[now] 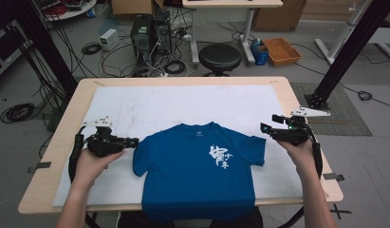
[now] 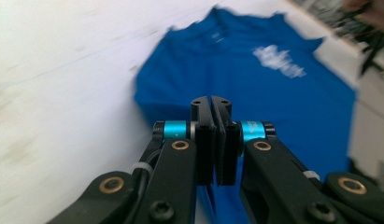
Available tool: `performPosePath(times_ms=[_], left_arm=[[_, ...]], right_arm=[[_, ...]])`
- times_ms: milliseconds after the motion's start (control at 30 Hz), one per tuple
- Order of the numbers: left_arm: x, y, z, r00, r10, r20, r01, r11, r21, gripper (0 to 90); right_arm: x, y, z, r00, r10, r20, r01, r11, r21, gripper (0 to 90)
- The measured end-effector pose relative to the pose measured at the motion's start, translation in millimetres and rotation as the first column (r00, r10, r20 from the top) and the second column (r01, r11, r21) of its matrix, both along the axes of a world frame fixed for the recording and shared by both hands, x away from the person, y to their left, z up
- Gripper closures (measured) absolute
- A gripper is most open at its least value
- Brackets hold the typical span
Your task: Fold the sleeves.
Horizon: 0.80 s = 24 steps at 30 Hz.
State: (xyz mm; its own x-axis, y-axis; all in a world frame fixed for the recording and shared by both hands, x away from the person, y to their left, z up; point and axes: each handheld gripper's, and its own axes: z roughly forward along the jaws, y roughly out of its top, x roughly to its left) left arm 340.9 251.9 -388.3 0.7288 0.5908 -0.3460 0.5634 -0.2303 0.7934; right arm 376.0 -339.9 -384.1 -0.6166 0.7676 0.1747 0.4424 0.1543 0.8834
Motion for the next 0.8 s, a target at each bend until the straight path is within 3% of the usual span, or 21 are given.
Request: performPosePath(times_ms=[233, 267, 300, 333, 500, 567, 667, 700, 800], left_arm=[[9.1, -61.4, 8.2, 0.9985, -0.05, -0.022, 0.048, 0.9938, -0.1, 88.0], [10.7, -68.4, 7.7, 0.9983, -0.053, -0.024, 0.05, 0.9936, -0.101, 88.0], [16.6, -87.1, 4.1, 0.9978, -0.058, -0.033, 0.054, 0.9929, -0.106, 88.0], [16.6, -87.1, 4.1, 0.9978, -0.058, -0.033, 0.054, 0.9929, -0.106, 88.0], [31.0, -127.4, -18.8, 0.9956, -0.068, -0.065, 0.063, 0.9946, -0.083, 87.9], [32.7, -131.8, -22.2, 0.9953, -0.074, -0.062, 0.069, 0.9944, -0.079, 85.9], [33.0, -138.6, -25.6, 0.9979, -0.065, -0.004, 0.064, 0.9964, -0.055, 70.0], [33.0, -138.6, -25.6, 0.9979, -0.065, -0.004, 0.064, 0.9964, -0.055, 65.3], [29.3, -131.6, -20.0, 0.9979, -0.049, 0.041, 0.051, 0.9979, -0.041, 60.3]], right_arm=[[-0.2, 1.5, -0.3, 1.0, 0.005, 0.0, -0.005, 1.0, -0.005, 24.7], [-0.1, 1.5, -0.4, 1.0, 0.006, 0.001, -0.006, 1.0, -0.007, 24.7], [-0.4, 1.6, -0.5, 1.0, 0.005, -0.002, -0.005, 1.0, -0.007, 24.7], [-0.4, 1.5, -0.8, 1.0, 0.004, -0.003, -0.004, 1.0, -0.007, 24.7], [0.4, 0.4, -3.2, 0.9999, -0.002, -0.011, 0.002, 1.0, -0.011, 24.7], [0.8, -0.7, -4.2, 0.9999, -0.008, -0.013, 0.008, 1.0, -0.013, 24.7], [0.8, -3.2, -5.1, 0.9996, -0.023, -0.017, 0.023, 1.0, -0.019, 26.0], [0.8, -3.2, -5.1, 0.9996, -0.023, -0.017, 0.023, 1.0, -0.019, 26.0], [0.8, -7.1, -6.1, 0.9983, -0.051, -0.026, 0.05, 0.998, -0.029, 32.3]])
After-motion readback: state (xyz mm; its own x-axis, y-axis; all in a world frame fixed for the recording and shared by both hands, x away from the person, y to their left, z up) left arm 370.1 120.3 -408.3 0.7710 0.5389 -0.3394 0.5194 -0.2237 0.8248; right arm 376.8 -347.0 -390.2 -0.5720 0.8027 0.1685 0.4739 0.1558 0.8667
